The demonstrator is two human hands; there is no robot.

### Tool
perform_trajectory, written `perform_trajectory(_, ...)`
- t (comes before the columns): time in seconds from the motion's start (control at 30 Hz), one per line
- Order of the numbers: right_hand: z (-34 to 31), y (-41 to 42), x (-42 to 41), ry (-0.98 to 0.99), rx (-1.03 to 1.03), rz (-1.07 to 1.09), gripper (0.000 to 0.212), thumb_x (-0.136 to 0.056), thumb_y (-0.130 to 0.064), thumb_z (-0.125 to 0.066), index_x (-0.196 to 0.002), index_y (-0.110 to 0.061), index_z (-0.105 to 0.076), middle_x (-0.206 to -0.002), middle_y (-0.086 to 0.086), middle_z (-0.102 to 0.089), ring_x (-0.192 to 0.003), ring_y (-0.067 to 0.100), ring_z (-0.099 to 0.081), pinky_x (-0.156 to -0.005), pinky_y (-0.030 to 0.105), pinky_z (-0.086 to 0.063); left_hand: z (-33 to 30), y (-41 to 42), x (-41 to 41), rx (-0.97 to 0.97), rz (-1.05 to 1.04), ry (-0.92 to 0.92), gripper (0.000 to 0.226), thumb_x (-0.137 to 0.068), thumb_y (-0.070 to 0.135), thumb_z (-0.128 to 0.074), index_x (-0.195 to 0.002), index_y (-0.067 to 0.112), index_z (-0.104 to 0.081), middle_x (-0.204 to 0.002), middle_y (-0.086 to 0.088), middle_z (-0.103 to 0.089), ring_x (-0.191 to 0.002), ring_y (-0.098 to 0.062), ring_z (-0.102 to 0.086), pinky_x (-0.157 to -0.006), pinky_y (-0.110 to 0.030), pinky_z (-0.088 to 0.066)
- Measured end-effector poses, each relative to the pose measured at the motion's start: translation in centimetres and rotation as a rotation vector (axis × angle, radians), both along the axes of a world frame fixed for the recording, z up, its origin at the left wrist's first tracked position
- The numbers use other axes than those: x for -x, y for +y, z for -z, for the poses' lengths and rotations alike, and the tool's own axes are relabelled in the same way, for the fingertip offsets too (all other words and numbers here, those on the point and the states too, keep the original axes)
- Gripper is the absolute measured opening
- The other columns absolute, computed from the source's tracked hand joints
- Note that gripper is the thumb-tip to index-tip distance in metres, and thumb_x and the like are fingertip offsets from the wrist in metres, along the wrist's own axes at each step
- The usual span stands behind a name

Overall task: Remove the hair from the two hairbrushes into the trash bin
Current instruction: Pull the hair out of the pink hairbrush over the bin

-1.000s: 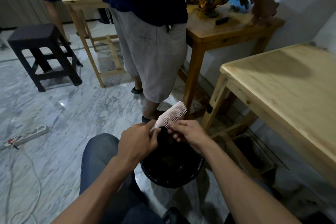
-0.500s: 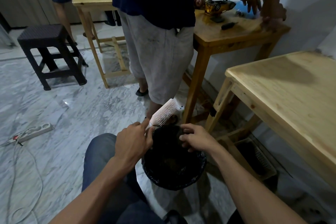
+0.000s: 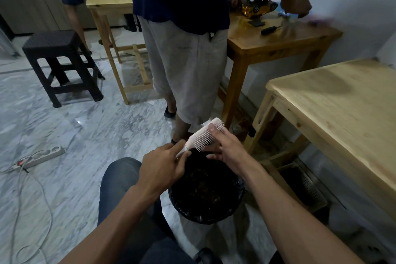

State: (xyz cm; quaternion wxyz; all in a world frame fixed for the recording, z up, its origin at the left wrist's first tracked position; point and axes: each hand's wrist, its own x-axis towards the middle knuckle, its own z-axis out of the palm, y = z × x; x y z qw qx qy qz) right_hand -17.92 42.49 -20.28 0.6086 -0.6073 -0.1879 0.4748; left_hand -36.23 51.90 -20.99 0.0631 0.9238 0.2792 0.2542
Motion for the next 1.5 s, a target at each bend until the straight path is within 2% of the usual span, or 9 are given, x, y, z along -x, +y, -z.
perform_trajectory(0.23,0.4,-0.8,0.0,0.032,-0.095,0.006,0.038,-0.071,-0.024,-0.082,-0.1,-0.003,-0.073,-0.089,0.012,-0.078,-0.072,0.016,-0.075,-0.063,0.02,-0.061,-0.2,0.6,0.6,0.01,0.022,-0.01,0.037,-0.09,0.054,-0.043,-0.107,0.033,-0.068,-0.06,0.007,-0.054,-0.047,-0.02,-0.053,-0.039,-0.025,-0.035)
perform_trajectory(0.43,0.7,-1.6,-0.9,-0.077,-0.027,0.1,0.011,-0.084,0.001,-0.078,-0.089,-0.008,-0.081,-0.082,0.012,-0.08,-0.073,0.019,-0.074,-0.068,0.019,-0.061,0.5,1.5,0.7,0.025,-0.073,0.029,0.039,-0.089,0.057,-0.037,-0.102,0.032,-0.065,-0.057,0.008,-0.042,-0.051,-0.024,-0.054,-0.043,-0.025,-0.03)
perform_trajectory(0.6,-0.3,-1.7,-1.4,-0.321,0.021,0.219,0.013,-0.098,-0.029,-0.068,-0.095,-0.024,-0.08,-0.083,-0.002,-0.081,-0.088,0.006,-0.073,-0.077,0.013,-0.049,0.7,2.1,1.2,-0.065,-0.069,0.136,0.021,-0.092,0.046,-0.057,-0.104,0.031,-0.065,-0.059,0.007,-0.044,-0.045,-0.02,-0.044,-0.042,-0.021,-0.022)
perform_trajectory(0.7,-0.8,-1.6,-1.6,-0.492,0.106,0.113,0.037,-0.095,-0.048,-0.067,-0.125,-0.027,-0.073,-0.113,-0.011,-0.073,-0.108,0.004,-0.064,-0.078,0.007,-0.048,0.6,2.1,1.3,-0.108,-0.046,0.17,0.02,-0.091,0.042,-0.061,-0.107,0.031,-0.067,-0.061,0.006,-0.048,-0.044,-0.016,-0.035,-0.042,-0.019,-0.015)
perform_trajectory(0.77,-0.7,-1.2,-1.6,-0.489,0.143,0.057,0.057,-0.087,-0.058,-0.073,-0.137,-0.033,-0.064,-0.13,-0.008,-0.065,-0.119,0.009,-0.059,-0.097,0.023,-0.05,0.4,2.0,1.3,-0.121,-0.022,0.19,0.028,-0.092,0.046,-0.05,-0.109,0.032,-0.067,-0.063,0.006,-0.051,-0.043,-0.015,-0.033,-0.042,-0.017,-0.013)
perform_trajectory(0.93,-0.8,-0.4,-1.1,-0.426,0.161,0.077,0.014,-0.081,-0.031,-0.087,-0.094,-0.029,-0.084,-0.099,-0.01,-0.077,-0.106,0.008,-0.066,-0.087,0.016,-0.044,0.1,1.8,1.5,-0.224,0.04,0.248,0.024,-0.082,0.03,-0.075,-0.105,0.025,-0.075,-0.06,0.002,-0.053,-0.039,-0.021,-0.044,-0.039,-0.022,-0.021)
perform_trajectory(1.07,-0.4,-0.3,-0.8,-0.348,0.195,0.266,0.004,-0.084,-0.019,-0.084,-0.087,-0.017,-0.085,-0.092,-0.003,-0.08,-0.1,0.015,-0.071,-0.093,0.027,-0.054,0.1,1.5,2.1,-0.186,0.054,0.23,0.031,-0.089,0.038,-0.049,-0.097,0.024,-0.075,-0.058,0.001,-0.051,-0.038,-0.023,-0.044,-0.039,-0.023,-0.021)
perform_trajectory(1.37,1.3,-1.8,-1.3,-0.443,0.341,0.189,0.037,-0.103,-0.04,-0.058,-0.081,-0.018,-0.077,-0.063,-0.003,-0.076,-0.082,0.009,-0.071,-0.103,0.037,-0.049,1.2,2.0,2.2,0.173,-0.134,0.147,0.03,-0.094,0.049,-0.043,-0.088,0.024,-0.059,-0.056,0.003,-0.05,-0.055,-0.024,-0.054,-0.049,-0.034,-0.04)
perform_trajectory(1.5,1.3,-1.6,-0.4,-0.416,0.359,0.091,0.05,-0.103,-0.055,-0.048,-0.093,-0.019,-0.081,-0.088,-0.004,-0.08,-0.091,0.01,-0.072,-0.093,0.033,-0.049,1.1,1.4,1.5,0.234,-0.143,0.157,0.027,-0.096,0.046,-0.05,-0.086,0.022,-0.058,-0.053,0.003,-0.047,-0.055,-0.024,-0.053,-0.05,-0.034,-0.038)
